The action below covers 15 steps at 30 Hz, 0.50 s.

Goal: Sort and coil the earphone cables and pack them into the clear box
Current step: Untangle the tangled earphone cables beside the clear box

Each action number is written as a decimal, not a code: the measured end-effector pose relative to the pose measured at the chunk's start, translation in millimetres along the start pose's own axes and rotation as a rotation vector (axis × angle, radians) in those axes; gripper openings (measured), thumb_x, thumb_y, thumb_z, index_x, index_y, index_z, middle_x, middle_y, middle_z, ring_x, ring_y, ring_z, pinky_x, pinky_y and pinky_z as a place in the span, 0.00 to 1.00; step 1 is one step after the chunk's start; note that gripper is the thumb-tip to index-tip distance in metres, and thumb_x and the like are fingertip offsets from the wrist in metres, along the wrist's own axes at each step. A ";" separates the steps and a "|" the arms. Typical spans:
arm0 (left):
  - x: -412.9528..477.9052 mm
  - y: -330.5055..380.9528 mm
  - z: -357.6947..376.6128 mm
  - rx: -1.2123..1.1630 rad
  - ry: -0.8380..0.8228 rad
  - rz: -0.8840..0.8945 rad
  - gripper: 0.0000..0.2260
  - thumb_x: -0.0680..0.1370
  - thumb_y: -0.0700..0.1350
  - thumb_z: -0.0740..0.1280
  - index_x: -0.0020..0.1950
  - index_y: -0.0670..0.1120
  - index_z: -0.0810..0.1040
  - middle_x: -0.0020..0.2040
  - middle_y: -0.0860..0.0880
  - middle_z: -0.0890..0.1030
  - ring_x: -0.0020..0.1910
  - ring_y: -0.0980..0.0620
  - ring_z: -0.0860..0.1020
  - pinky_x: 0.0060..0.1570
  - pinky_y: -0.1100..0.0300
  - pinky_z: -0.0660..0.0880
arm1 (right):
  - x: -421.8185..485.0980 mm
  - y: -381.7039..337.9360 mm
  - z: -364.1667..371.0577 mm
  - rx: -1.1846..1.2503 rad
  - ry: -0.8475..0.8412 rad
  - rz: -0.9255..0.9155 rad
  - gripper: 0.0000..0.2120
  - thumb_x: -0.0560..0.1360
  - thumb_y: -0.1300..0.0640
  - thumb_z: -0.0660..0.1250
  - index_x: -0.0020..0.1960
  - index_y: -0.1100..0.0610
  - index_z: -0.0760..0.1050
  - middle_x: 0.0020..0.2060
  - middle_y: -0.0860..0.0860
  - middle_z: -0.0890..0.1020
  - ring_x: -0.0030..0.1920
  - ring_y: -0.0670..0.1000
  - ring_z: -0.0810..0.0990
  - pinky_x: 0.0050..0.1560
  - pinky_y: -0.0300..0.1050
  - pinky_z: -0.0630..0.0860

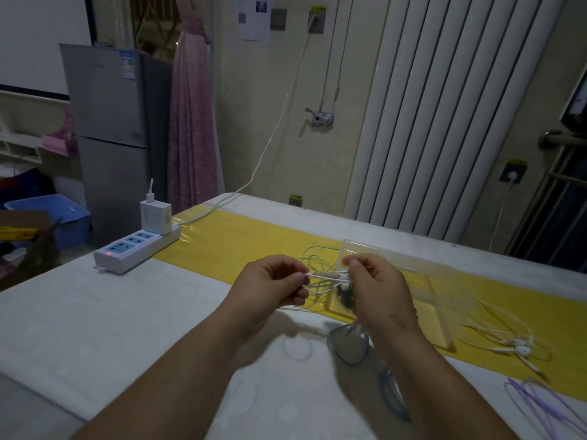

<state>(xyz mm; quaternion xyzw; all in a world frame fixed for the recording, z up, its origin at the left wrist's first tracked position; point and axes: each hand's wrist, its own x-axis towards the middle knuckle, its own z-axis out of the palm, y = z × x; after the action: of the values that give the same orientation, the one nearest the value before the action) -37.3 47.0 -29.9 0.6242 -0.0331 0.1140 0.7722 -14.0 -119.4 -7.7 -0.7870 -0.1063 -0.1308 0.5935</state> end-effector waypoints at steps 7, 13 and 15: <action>6.6 -6.4 -6.8 0.129 0.096 0.019 0.10 0.76 0.27 0.63 0.42 0.39 0.80 0.33 0.44 0.80 0.32 0.52 0.78 0.35 0.62 0.78 | -21.2 -9.0 -4.0 0.046 -0.347 0.259 0.11 0.81 0.58 0.60 0.46 0.59 0.81 0.26 0.51 0.70 0.23 0.48 0.68 0.28 0.44 0.67; 6.3 -20.3 11.3 0.780 -0.086 0.095 0.12 0.73 0.32 0.68 0.37 0.49 0.81 0.32 0.51 0.81 0.30 0.58 0.77 0.36 0.68 0.73 | -65.0 16.6 -13.4 -0.483 -0.279 -0.078 0.09 0.78 0.56 0.61 0.46 0.53 0.80 0.38 0.50 0.81 0.41 0.48 0.78 0.43 0.46 0.73; 5.7 -21.9 23.3 1.025 -0.190 0.165 0.10 0.73 0.35 0.68 0.41 0.50 0.84 0.39 0.52 0.84 0.38 0.58 0.79 0.39 0.69 0.71 | -67.6 21.7 -18.4 -0.722 -0.292 -0.165 0.10 0.77 0.51 0.58 0.42 0.54 0.75 0.37 0.51 0.78 0.42 0.52 0.75 0.39 0.49 0.69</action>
<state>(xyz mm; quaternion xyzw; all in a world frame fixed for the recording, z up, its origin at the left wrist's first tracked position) -24.9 20.9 -44.6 0.9246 -0.0918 0.1189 0.3500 -72.2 -143.9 -45.0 -0.9442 -0.1995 -0.0939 0.2448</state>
